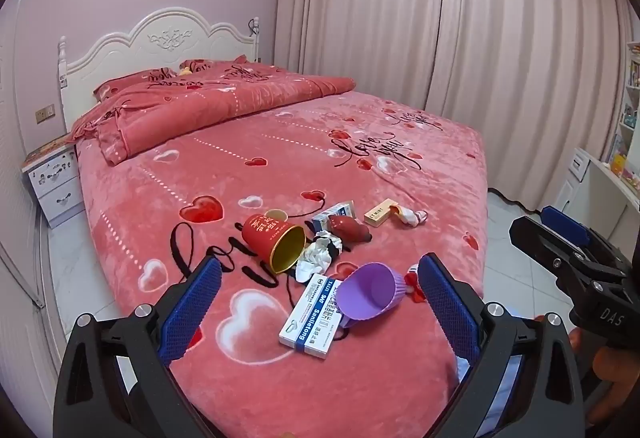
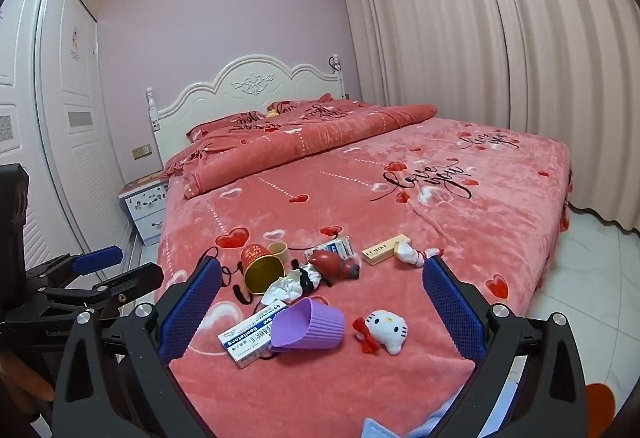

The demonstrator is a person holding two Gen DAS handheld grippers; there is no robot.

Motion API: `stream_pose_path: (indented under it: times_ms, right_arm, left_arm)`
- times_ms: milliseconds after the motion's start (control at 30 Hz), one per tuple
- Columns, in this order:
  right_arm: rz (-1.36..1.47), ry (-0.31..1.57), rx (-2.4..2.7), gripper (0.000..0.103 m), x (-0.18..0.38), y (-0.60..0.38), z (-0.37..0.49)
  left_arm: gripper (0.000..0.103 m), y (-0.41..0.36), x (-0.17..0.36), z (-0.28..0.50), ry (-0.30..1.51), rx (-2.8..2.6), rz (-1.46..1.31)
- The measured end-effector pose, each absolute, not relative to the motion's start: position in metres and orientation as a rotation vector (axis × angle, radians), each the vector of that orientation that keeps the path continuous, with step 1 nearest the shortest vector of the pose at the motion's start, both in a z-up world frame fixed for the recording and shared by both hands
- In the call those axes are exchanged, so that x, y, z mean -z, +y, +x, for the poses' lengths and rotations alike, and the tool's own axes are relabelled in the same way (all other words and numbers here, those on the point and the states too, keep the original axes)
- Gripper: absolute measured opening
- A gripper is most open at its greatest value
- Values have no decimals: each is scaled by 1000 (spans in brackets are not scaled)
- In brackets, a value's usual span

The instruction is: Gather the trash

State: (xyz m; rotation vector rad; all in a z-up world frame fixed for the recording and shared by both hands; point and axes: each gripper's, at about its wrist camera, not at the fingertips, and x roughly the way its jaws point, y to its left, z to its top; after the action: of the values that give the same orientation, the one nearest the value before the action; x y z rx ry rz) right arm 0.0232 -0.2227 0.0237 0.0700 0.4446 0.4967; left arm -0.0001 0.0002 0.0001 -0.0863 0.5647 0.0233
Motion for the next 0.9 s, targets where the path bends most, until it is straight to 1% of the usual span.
stream_pose_path:
  times_ms: [900]
  right_arm:
    - [82, 469, -498, 98, -22, -224, 25]
  left_arm:
    - [97, -1, 3, 0, 584, -16, -88]
